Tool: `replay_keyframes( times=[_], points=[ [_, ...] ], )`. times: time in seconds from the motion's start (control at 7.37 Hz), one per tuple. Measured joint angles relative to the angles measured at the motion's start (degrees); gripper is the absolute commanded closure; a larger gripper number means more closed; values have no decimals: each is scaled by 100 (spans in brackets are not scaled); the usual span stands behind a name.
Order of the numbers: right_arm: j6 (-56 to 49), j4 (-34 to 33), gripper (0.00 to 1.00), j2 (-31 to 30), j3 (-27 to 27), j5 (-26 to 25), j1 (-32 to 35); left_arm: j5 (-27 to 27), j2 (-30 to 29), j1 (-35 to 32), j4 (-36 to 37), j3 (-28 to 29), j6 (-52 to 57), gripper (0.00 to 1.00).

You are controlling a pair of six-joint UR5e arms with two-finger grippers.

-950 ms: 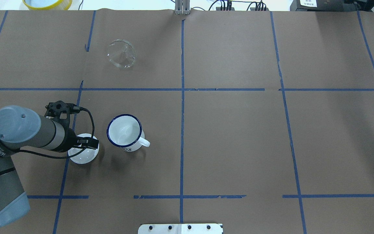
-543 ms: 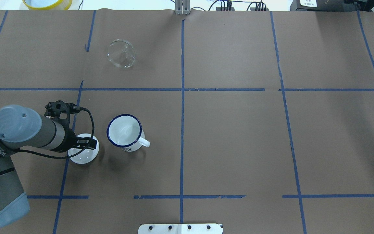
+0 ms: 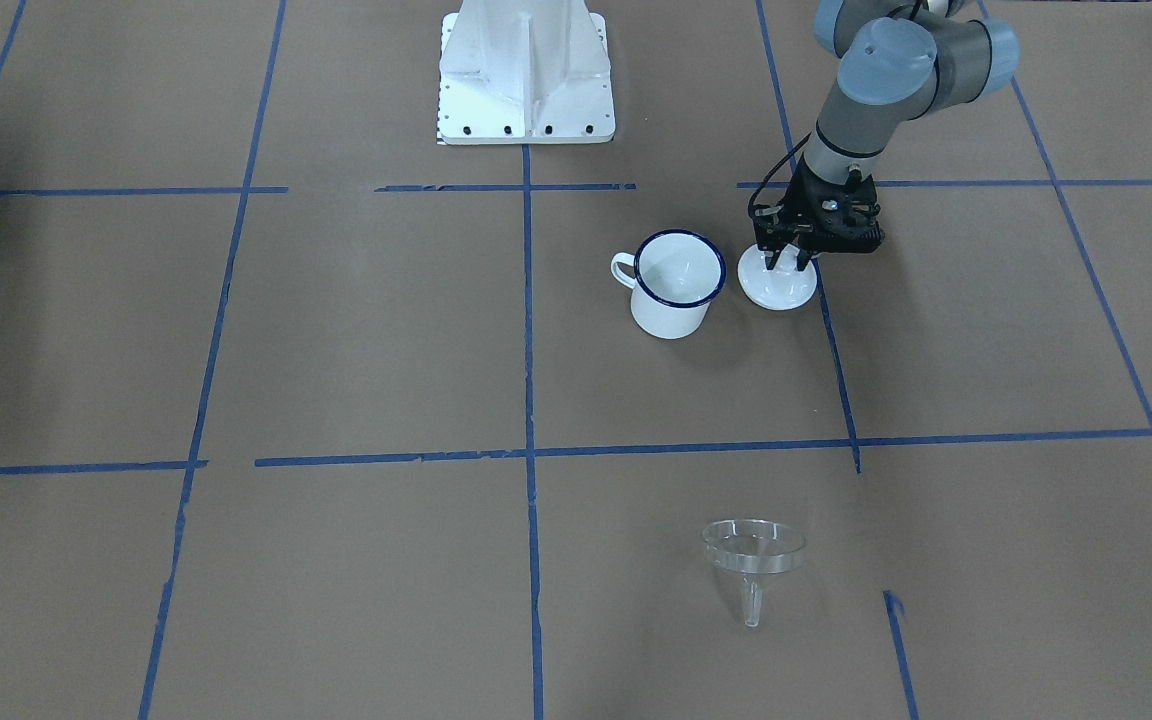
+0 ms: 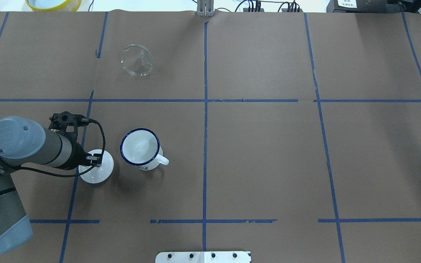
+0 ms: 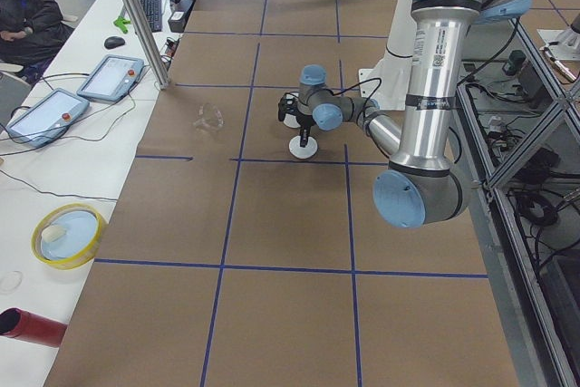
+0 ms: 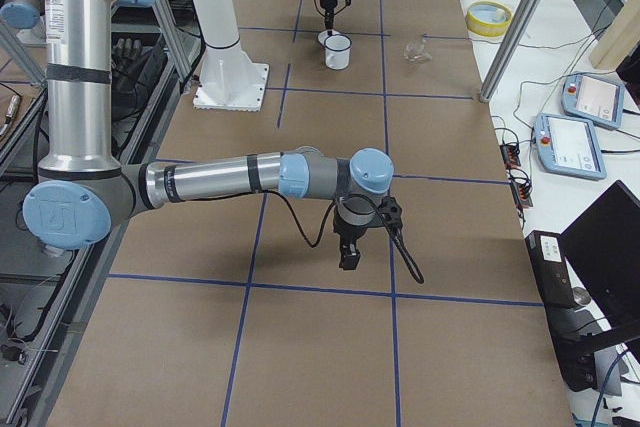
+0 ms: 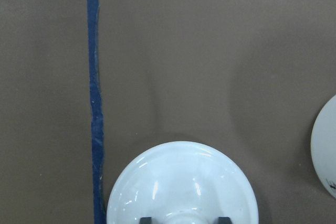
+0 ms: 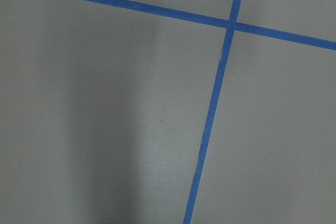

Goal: Remove funnel from cup
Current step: 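Grasp the white lid by its knob with the left gripper and lift, then carry the lid over the mug and lower it onto the rim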

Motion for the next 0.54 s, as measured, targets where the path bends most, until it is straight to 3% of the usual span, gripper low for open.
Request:
replay_keyframes(
  times=[0.27,0.54],
  points=[
    [0,0,0,-1,0,0,0,-8,21,-109,341,-355,36,100],
    [0,0,0,-3,-1,0,0,-21,-52,-307,1163,-1060,47,100]
  ],
)
